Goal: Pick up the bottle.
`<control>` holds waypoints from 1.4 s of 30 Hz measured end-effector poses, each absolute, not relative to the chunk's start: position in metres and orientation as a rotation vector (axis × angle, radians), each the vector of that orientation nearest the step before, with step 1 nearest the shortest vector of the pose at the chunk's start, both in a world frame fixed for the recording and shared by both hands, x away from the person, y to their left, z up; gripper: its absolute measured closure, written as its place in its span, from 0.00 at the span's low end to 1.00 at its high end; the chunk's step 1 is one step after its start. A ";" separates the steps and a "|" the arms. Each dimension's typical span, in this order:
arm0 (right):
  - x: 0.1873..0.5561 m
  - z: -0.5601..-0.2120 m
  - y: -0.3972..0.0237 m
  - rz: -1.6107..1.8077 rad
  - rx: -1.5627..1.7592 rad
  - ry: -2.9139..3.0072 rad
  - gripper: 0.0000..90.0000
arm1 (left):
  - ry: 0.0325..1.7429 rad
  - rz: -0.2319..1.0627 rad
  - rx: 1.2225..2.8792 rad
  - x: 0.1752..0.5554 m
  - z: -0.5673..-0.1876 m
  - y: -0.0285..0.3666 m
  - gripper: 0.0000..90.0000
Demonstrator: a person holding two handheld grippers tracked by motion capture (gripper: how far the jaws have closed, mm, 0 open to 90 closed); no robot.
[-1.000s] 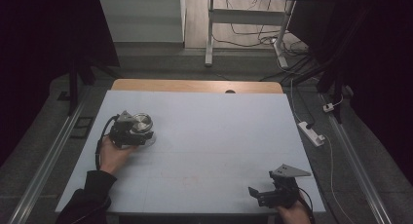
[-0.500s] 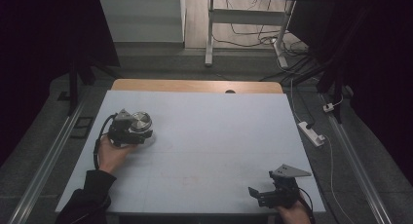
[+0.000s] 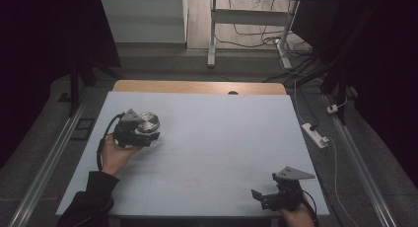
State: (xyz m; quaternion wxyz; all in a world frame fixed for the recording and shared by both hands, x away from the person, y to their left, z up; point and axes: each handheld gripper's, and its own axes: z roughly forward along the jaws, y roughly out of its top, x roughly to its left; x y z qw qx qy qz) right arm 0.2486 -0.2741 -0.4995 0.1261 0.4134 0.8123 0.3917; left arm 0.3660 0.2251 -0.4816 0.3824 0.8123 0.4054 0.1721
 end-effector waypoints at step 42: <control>0.249 -0.499 -0.275 1.149 1.207 2.360 0.00 | 0.725 0.333 2.181 0.373 -0.443 0.126 0.18</control>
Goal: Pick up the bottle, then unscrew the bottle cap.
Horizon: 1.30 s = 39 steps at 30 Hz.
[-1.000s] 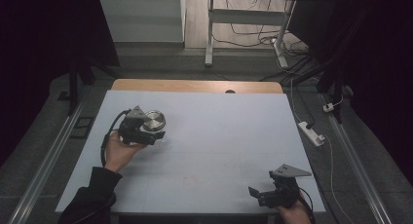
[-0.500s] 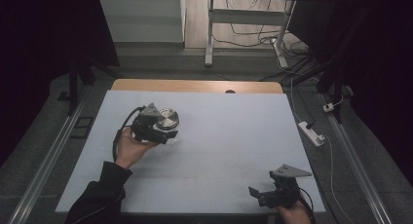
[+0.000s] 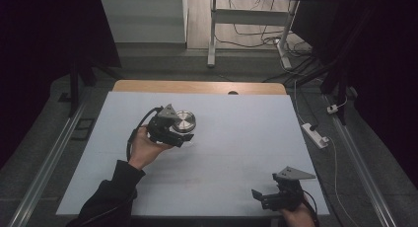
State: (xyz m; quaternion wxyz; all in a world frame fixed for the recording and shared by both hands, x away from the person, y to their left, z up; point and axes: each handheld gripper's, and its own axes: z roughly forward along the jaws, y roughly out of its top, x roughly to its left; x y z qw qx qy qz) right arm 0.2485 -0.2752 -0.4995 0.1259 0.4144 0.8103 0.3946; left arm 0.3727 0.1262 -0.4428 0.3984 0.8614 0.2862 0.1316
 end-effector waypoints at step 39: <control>0.247 -0.494 -0.272 1.180 1.165 2.343 0.00 | 0.612 0.225 2.193 0.357 -0.448 0.099 0.18</control>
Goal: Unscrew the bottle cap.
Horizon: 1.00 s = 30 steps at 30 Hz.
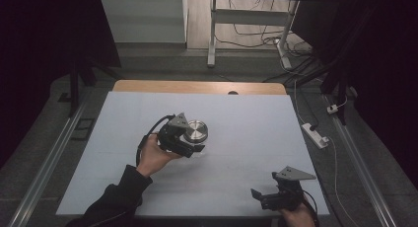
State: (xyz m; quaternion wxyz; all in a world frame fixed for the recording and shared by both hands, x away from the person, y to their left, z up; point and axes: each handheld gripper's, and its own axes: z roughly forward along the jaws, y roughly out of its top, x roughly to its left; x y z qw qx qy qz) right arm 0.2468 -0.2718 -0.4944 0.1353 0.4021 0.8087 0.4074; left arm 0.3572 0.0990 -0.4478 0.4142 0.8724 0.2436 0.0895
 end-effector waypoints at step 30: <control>0.274 -0.452 -0.214 1.365 0.895 2.414 0.00 | 0.560 0.206 2.202 0.353 -0.450 0.092 0.18</control>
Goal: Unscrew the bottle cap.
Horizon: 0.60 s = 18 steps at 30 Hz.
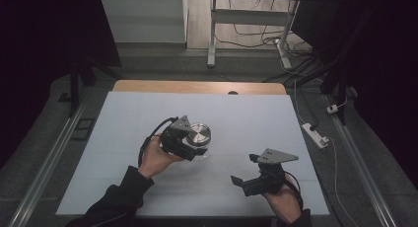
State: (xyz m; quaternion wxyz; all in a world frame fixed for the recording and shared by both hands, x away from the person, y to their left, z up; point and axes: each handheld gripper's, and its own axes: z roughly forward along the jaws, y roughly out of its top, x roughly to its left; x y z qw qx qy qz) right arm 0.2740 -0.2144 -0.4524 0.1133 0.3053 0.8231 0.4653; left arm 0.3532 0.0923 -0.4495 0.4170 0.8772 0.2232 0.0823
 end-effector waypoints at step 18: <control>0.306 -0.424 -0.172 1.371 0.856 2.418 0.00 | 0.537 0.194 2.206 0.350 -0.450 0.089 0.18</control>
